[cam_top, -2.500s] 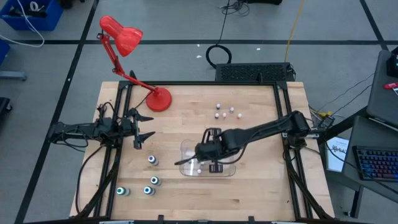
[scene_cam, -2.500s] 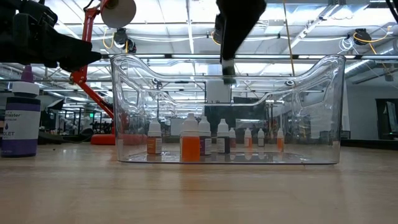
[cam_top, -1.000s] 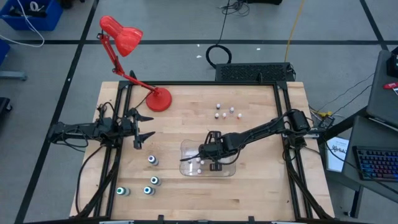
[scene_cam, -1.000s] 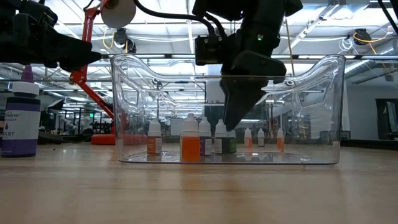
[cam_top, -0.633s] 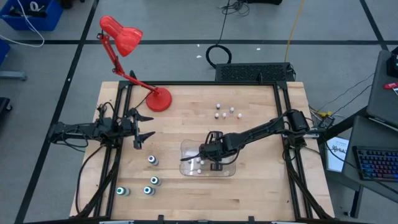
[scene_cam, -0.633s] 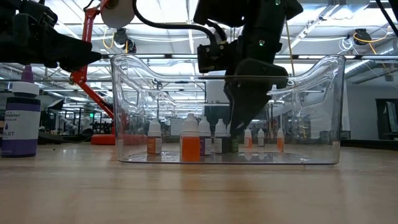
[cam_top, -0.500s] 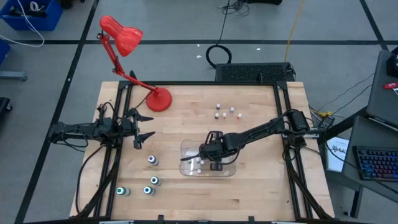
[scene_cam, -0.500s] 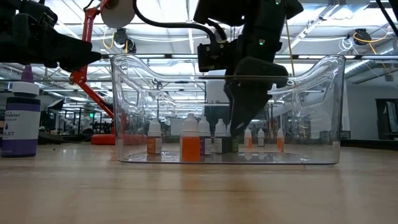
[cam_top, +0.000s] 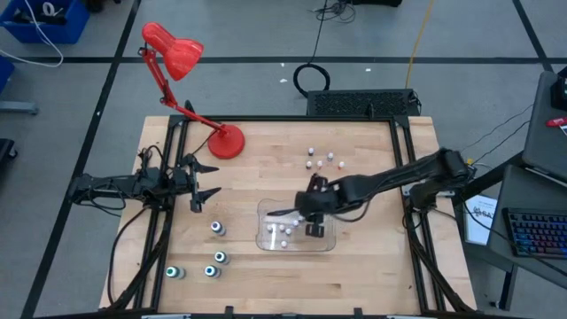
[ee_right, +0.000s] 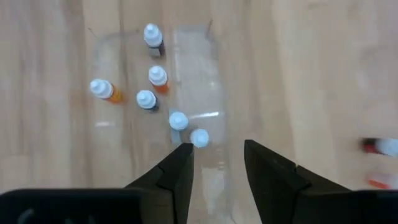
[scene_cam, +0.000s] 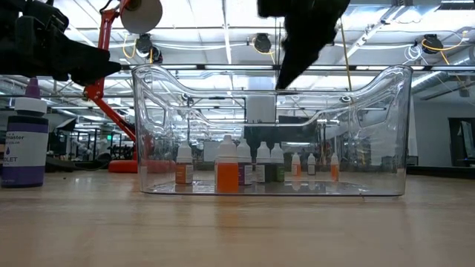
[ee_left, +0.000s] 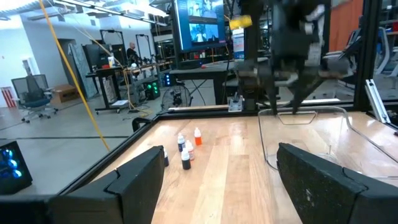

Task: Pick & Place food coloring
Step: Put the orange food coloring bottle into the transparent bin

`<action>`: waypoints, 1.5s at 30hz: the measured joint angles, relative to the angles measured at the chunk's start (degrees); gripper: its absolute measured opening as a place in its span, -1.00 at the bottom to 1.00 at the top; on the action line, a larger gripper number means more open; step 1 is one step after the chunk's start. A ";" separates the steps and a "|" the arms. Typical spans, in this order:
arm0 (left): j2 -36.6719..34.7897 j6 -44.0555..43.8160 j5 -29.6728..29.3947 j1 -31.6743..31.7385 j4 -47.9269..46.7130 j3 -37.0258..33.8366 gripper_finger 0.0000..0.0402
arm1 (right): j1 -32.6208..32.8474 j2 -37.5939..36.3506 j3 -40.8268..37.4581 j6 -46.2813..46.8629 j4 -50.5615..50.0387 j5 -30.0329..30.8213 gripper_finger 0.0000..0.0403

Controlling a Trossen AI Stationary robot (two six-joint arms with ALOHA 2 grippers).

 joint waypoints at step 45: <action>0.00 0.00 0.00 0.00 0.00 0.01 0.52 | -38.67 -15.48 -32.41 -7.08 11.31 -5.40 0.03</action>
